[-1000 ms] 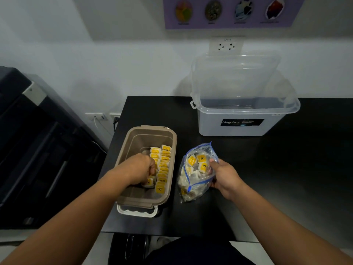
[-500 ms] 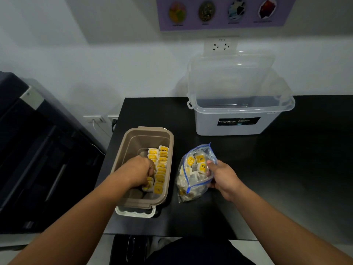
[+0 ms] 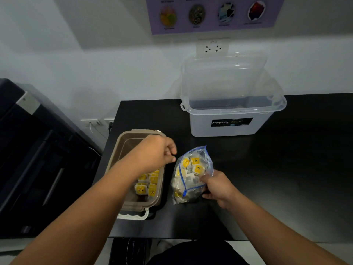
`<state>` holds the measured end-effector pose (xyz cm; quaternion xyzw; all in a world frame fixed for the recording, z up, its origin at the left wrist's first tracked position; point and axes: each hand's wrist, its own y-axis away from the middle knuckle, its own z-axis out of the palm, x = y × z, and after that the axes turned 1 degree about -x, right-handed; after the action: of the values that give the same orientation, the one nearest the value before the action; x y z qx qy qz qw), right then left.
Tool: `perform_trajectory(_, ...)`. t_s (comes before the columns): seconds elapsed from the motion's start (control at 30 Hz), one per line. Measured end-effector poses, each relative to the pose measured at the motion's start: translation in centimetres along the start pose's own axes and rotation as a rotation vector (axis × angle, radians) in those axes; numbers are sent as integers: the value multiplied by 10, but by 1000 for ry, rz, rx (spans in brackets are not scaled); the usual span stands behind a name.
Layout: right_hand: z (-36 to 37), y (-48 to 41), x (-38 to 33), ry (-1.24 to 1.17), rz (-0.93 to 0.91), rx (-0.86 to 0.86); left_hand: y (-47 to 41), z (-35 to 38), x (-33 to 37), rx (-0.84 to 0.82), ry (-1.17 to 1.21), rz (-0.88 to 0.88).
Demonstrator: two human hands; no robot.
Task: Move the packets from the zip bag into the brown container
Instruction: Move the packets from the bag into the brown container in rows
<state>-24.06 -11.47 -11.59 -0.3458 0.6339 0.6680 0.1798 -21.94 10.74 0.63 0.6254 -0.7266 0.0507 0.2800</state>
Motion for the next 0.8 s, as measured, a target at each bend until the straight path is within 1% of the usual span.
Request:
perform_trajectory(0.13, -1, 0, 2, -28, -32, -17, -22, 29, 26, -128, -24, 0)
perform_trajectory(0.23, -3, -1, 5, -29, -40, -20, -42, 55, 38, -200, -108, -25)
perform_trajectory(0.33, -6, -4, 8, -25, -48, 1, -64, 79, 46, -294, -271, -133)
perform_trajectory(0.4, -8, -7, 9, -13, -47, 6, -75, 94, 48, -314, -356, -240)
perform_trajectory(0.5, -12, -12, 9, -20, -41, -5, -84, 110, 51, -280, -385, -341)
perform_trajectory(0.67, -20, -16, 6, 5, -27, -27, -89, 123, 53, -191, -274, -484)
perform_trajectory(0.8, -24, -17, 2, 8, -8, -31, -87, 130, 54, -143, -246, -546)
